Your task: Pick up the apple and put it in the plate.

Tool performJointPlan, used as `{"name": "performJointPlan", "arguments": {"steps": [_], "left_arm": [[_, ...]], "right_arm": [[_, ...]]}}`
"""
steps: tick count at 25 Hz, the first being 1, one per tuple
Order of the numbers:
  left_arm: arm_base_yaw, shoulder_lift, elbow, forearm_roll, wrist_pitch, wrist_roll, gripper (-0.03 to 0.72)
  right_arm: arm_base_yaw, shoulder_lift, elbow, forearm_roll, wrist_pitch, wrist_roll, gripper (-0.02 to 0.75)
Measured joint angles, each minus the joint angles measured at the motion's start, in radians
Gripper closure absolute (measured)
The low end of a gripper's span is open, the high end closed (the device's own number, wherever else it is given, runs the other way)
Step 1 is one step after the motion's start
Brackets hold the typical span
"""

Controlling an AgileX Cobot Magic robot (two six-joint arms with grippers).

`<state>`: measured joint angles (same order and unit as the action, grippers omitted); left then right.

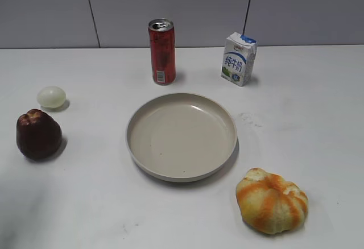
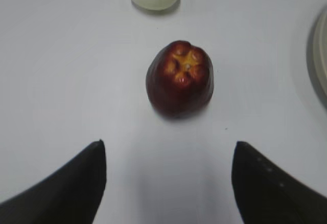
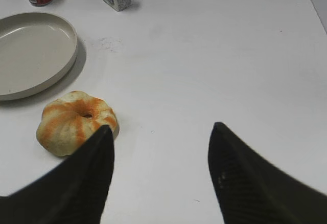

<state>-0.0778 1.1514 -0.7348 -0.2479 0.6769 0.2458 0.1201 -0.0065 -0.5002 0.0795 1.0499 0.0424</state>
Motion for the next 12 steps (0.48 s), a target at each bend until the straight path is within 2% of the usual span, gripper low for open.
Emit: {"name": "performJointPlan", "arguments": {"steps": [3,9,12], "left_arm": [[-0.032,0.115,-0.1,0.002,0.017,0.013,0.105],[-0.163,0.326,-0.245,0.065,0.068,0.019,0.088],[-0.182,0.419,-0.305,0.086,0.095,0.019,0.07]], "right_arm": [[0.0,0.0,0.0,0.004,0.0,0.0,0.293],[0.0,0.0,0.0,0.005,0.0,0.001,0.293],[0.0,0.0,0.0,0.005,0.0,0.001,0.293]]}}
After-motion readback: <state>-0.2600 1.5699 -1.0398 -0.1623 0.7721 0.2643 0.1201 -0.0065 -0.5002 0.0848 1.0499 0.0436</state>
